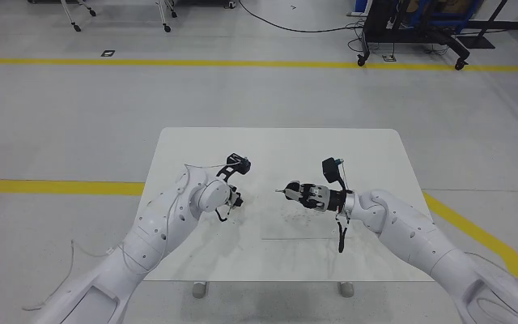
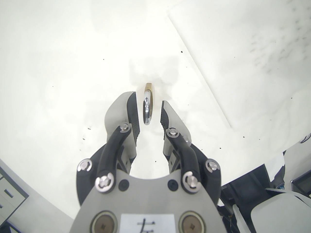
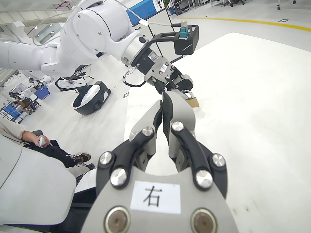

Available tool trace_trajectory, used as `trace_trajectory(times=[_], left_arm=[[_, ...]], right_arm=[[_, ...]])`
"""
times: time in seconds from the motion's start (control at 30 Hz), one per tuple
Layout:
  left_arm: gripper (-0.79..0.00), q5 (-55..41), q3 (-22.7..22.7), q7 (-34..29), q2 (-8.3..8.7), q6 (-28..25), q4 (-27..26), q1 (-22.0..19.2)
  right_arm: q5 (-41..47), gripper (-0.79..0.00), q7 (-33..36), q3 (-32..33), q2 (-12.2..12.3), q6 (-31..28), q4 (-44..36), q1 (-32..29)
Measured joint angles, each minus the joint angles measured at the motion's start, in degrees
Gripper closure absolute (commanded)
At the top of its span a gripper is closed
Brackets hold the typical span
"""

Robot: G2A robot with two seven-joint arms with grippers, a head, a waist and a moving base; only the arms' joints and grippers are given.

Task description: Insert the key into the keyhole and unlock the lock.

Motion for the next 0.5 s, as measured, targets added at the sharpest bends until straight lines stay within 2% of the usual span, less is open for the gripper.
trace_trajectory(times=[0.27, 0.33, 0.4, 0.5], left_arm=[[-0.175, -0.74, 0.56, -0.79, -1.03, -0.90, 2.63, -1.51], [-0.126, -0.72, 0.76, -1.04, -1.29, -0.99, 3.42, -1.87], [0.000, -0.68, 0.93, -1.06, -1.50, -1.07, 3.99, -2.09], [0.000, -0.75, 1.02, -0.95, -1.80, -1.23, 4.70, -2.32]], right_arm=[[0.00, 0.000, 0.00, 0.00, 0.00, 0.00, 0.00, 0.00], [0.00, 0.000, 0.00, 0.00, 0.00, 0.00, 0.00, 0.00], [0.00, 0.000, 0.00, 0.00, 0.00, 0.00, 0.00, 0.00], [0.00, 0.000, 0.00, 0.00, 0.00, 0.00, 0.00, 0.00]])
